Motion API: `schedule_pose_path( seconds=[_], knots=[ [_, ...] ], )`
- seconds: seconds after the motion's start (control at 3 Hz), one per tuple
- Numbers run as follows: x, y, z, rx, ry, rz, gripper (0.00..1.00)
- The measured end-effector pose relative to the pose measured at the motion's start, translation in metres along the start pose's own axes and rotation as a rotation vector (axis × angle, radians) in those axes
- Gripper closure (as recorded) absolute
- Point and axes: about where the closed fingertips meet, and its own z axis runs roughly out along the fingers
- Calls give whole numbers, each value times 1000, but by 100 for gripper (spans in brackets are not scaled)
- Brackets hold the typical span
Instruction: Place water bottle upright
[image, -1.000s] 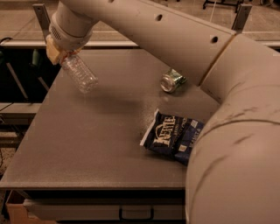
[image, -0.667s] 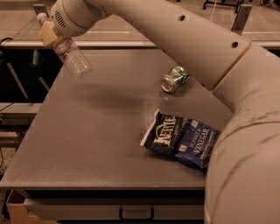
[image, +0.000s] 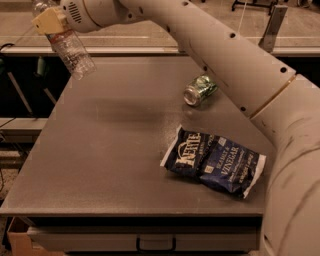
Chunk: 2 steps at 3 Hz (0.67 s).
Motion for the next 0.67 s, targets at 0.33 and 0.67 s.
schedule_pose_path(
  seconds=[0.33,0.67],
  knots=[
    [0,1,2,-1,2,-4,100],
    [3,2,4,9,-48,5,100]
  ],
)
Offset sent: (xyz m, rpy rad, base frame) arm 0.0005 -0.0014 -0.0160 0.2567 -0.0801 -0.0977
